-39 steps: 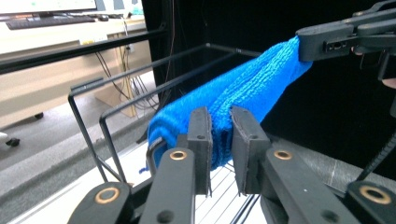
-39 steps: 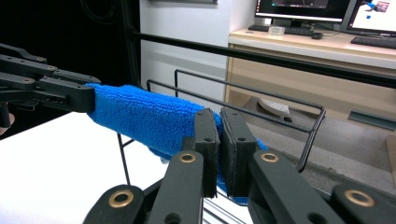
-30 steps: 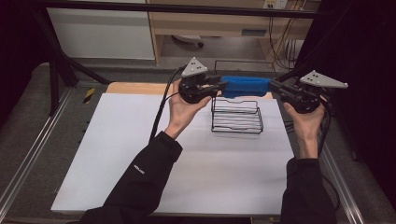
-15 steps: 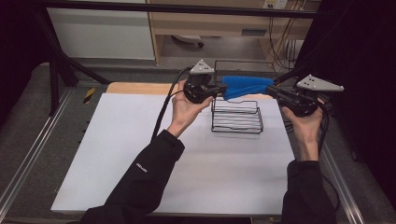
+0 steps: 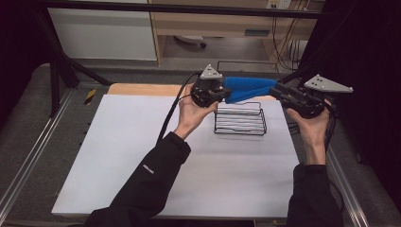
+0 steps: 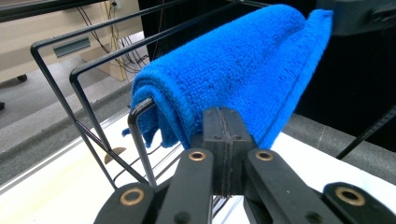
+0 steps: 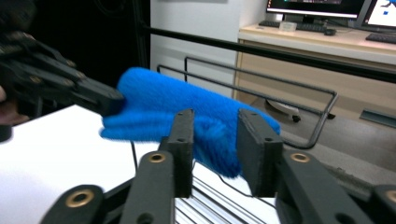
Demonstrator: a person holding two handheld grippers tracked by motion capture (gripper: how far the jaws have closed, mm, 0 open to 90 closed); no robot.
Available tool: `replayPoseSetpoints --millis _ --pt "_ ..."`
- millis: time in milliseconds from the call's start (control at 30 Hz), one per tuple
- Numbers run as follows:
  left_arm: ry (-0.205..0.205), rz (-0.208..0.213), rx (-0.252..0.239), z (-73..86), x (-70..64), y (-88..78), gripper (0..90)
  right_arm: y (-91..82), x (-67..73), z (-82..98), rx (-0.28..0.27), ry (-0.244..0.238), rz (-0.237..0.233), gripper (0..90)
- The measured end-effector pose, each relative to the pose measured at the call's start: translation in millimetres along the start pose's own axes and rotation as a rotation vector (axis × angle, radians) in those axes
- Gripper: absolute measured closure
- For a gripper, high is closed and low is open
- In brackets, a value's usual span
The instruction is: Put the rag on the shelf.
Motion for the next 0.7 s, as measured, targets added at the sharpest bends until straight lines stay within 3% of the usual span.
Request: replayPoseSetpoints --millis 133,267,367,433,567,700 --pt "0.013 -0.007 0.007 4.5 0.7 3.6 90.0 1.1 5.6 -4.0 -0.011 0.008 -0.017 68.3" --pt "0.012 -0.009 -0.002 8.3 2.0 7.6 90.0 4.4 12.0 8.0 0.018 0.031 -0.042 89.4" --pt "0.019 -0.012 0.006 12.7 3.2 11.3 90.0 11.3 16.3 29.8 0.081 0.045 -0.051 90.0" --pt "0.017 -0.008 0.003 14.0 3.2 12.8 90.0 15.6 15.5 42.0 0.115 0.044 -0.032 90.0" --pt "0.021 -0.005 -0.007 14.8 3.7 14.1 90.0 19.6 8.2 53.0 0.12 0.054 0.011 90.0" --pt "0.019 -0.004 -0.011 16.0 4.7 11.7 90.0 18.1 7.5 52.4 0.104 0.054 0.019 90.0"
Point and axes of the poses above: each handheld gripper's, and its own axes: y roughly forward along the jaws, z roughly out of its underside, x roughly to its left, the point moved 10 cm from there along y, roughly forward along the jaws, and after that the axes turned 13 degrees about -y, right-handed, at the moved point
